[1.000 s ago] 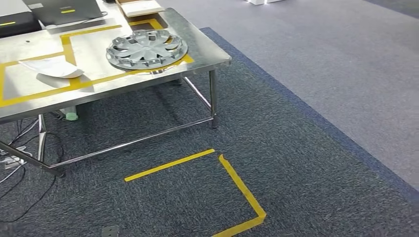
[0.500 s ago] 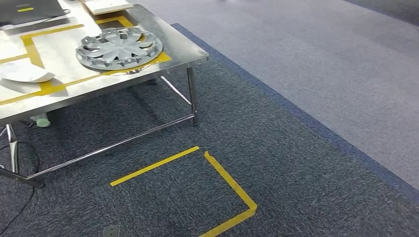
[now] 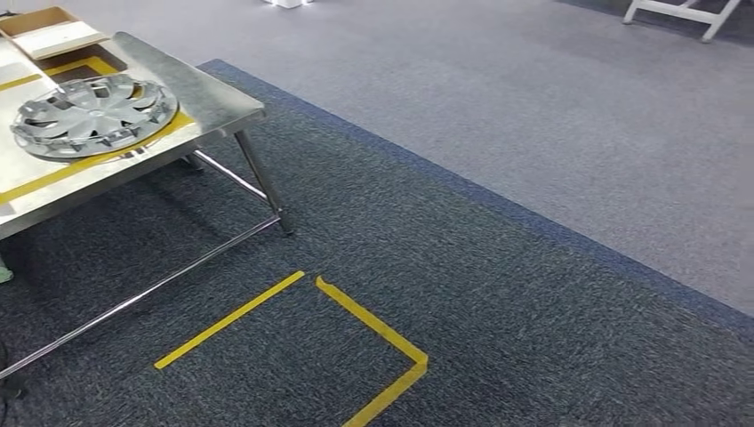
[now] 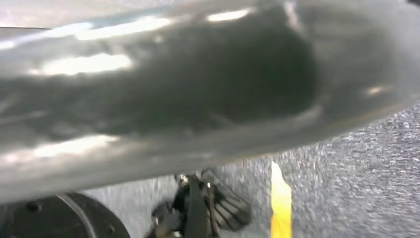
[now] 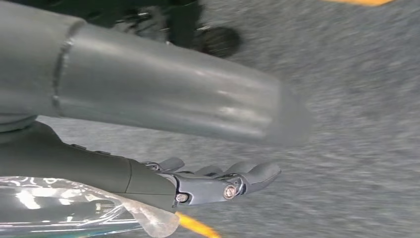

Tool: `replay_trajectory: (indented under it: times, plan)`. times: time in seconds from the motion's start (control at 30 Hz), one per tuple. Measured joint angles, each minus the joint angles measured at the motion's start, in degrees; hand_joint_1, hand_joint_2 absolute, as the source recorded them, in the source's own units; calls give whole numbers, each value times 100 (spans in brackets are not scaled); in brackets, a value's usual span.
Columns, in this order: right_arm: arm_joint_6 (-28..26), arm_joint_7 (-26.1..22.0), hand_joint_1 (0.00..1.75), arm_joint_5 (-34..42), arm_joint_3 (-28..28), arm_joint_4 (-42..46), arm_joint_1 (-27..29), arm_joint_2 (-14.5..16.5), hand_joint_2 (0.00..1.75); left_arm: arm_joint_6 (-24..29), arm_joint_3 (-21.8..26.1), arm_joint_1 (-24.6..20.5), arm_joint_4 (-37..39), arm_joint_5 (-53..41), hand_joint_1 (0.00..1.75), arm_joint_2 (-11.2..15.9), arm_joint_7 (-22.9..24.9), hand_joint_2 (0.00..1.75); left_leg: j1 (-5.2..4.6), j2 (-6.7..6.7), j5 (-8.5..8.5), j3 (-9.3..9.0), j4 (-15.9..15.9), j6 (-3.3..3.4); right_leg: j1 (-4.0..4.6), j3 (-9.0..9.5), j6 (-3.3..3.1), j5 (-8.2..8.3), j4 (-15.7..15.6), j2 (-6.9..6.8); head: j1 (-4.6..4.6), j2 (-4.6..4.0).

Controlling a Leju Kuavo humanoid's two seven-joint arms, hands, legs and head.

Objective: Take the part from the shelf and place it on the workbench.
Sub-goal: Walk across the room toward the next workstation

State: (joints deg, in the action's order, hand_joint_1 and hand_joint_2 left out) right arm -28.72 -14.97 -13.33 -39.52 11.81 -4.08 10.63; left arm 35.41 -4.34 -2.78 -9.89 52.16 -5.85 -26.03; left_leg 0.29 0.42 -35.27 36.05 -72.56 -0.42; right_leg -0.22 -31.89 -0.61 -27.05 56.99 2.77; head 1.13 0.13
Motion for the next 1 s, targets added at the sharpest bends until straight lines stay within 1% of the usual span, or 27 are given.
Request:
replay_trajectory:
  times: [0.03,0.1,0.13,0.17,0.2,0.23,0.27,0.3,0.33,0.37,0.4,0.43,0.47,0.5,0.53,0.57,0.63,0.67,0.73,0.77,0.8,0.83,0.87,0.9,0.93,0.97,1.0]
  plan:
    - [-15,155,0,-129,12,-5,8,3,0,-50,120,3,-4,105,0,-26,-104,0,-2,-53,211,-132,298,37,7,2,4,7,3,85,1,0]
    - [-30,367,0,-370,72,-13,9,11,0,-148,353,8,-12,242,0,-64,-265,0,2,-336,588,-456,1065,126,17,-11,25,23,18,240,4,0]
    - [-30,414,0,-474,112,-14,-2,17,0,-201,450,14,-15,301,0,-85,-333,0,3,-464,669,-564,1329,150,14,-37,48,36,28,314,3,0]
    - [-25,430,0,-576,161,-14,-8,22,0,-253,543,19,-19,362,0,-103,-394,0,1,-544,682,-610,1460,160,4,-70,79,54,34,381,5,0]
    - [-19,425,0,-686,217,-14,-7,21,0,-300,637,23,-24,418,0,-128,-449,0,-4,-532,671,-619,1499,163,-4,-103,119,76,33,451,3,0]
    - [-13,406,0,-794,280,-14,3,2,0,-333,731,29,-27,453,0,-156,-488,0,0,-466,684,-620,1534,166,-18,-146,162,96,26,519,2,0]
    - [-9,377,0,-881,342,-14,20,-25,0,-342,811,30,-31,457,0,-176,-494,0,7,-390,709,-625,1568,180,-20,-187,197,83,46,490,6,0]
    - [-8,338,0,-931,391,-14,31,-54,0,-325,868,33,-32,429,0,-199,-451,0,16,-310,737,-630,1605,202,-13,-256,230,7,148,374,22,0]
    - [-7,288,0,-944,422,-13,28,-89,0,-288,902,40,-32,388,0,-220,-372,0,26,-224,761,-631,1638,219,-3,-371,256,-133,364,205,44,0]
    - [4,221,0,-919,436,-12,14,-111,0,-237,917,49,-32,348,0,-239,-251,0,18,-136,769,-629,1643,230,1,-518,278,-325,694,-1,60,0]
    - [43,138,0,-854,440,-11,-3,-132,0,-174,928,61,-32,319,0,-261,-112,0,11,-44,771,-621,1642,239,0,-691,301,-520,1086,-137,76,0]
    - [126,28,0,-742,429,-9,-15,-151,0,-100,941,72,-32,303,0,-275,25,0,5,56,771,-615,1638,238,-3,-833,320,-649,1418,-208,77,0]
    - [246,-99,0,-590,399,-7,-17,-168,0,-29,956,77,-32,290,0,-291,148,0,2,149,769,-613,1634,236,-8,-894,333,-682,1593,-247,75,0]
    - [381,-224,0,-424,350,-5,-13,-185,0,32,969,78,-32,274,0,-307,235,0,0,233,766,-613,1631,234,-11,-843,337,-608,1543,-274,76,0]
    - [508,-334,0,-265,283,-4,-7,-197,0,74,980,76,-32,254,0,-324,290,0,-1,305,760,-615,1628,229,-12,-675,333,-446,1268,-312,76,0]
    - [606,-414,0,-141,210,-2,-6,-209,0,92,986,71,-32,222,0,-345,318,0,-5,364,752,-622,1622,218,-6,-428,318,-266,846,-408,76,0]
    - [731,-498,0,18,80,3,-33,-219,0,100,985,66,-32,134,0,-376,355,0,-34,474,727,-630,1602,175,36,-26,250,-73,147,-609,78,0]
    - [774,-523,0,76,20,6,-45,-220,0,101,979,65,-32,73,0,-385,394,0,-50,525,717,-634,1592,152,54,61,211,-56,-12,-663,78,0]
    - [864,-577,0,185,-106,8,-40,-219,0,133,933,54,-32,-63,0,-392,544,0,-62,627,709,-649,1589,110,60,54,134,-51,-44,-576,76,0]
    - [911,-610,0,232,-167,8,-22,-216,0,164,900,45,-32,-127,0,-395,647,0,-57,613,681,-656,1569,82,49,50,102,-36,-52,-524,78,0]
    - [953,-645,0,272,-225,8,-7,-214,0,200,865,39,-32,-185,0,-400,758,0,-48,520,603,-634,1490,49,35,46,68,-20,-61,-473,70,0]
    - [978,-680,0,298,-274,8,-1,-211,0,230,833,39,-32,-236,0,-405,849,0,-36,380,454,-562,1294,18,19,42,35,0,-70,-419,61,0]
    - [994,-711,0,314,-317,8,-1,-209,0,245,800,44,-32,-283,0,-409,924,0,-23,215,253,-433,973,-8,9,37,9,16,-73,-359,49,0]
    - [999,-739,0,326,-358,8,-4,-209,0,250,763,55,-32,-337,0,-415,974,0,-15,97,42,-265,573,-20,9,23,-10,28,-71,-292,37,0]
    - [1006,-766,0,335,-397,8,-3,-210,0,245,719,65,-32,-399,0,-419,1002,0,-11,44,-115,-106,195,-22,12,12,-19,37,-70,-216,35,0]
    - [1019,-792,0,347,-436,8,6,-216,0,233,669,73,-32,-462,0,-422,1020,0,-10,24,-169,-4,-46,-17,15,6,-22,42,-66,-139,34,0]
    - [1040,-814,0,358,-474,9,19,-229,0,216,617,77,-32,-524,0,-426,1025,0,-11,15,-109,12,-86,-7,18,5,-20,45,-60,-61,35,0]
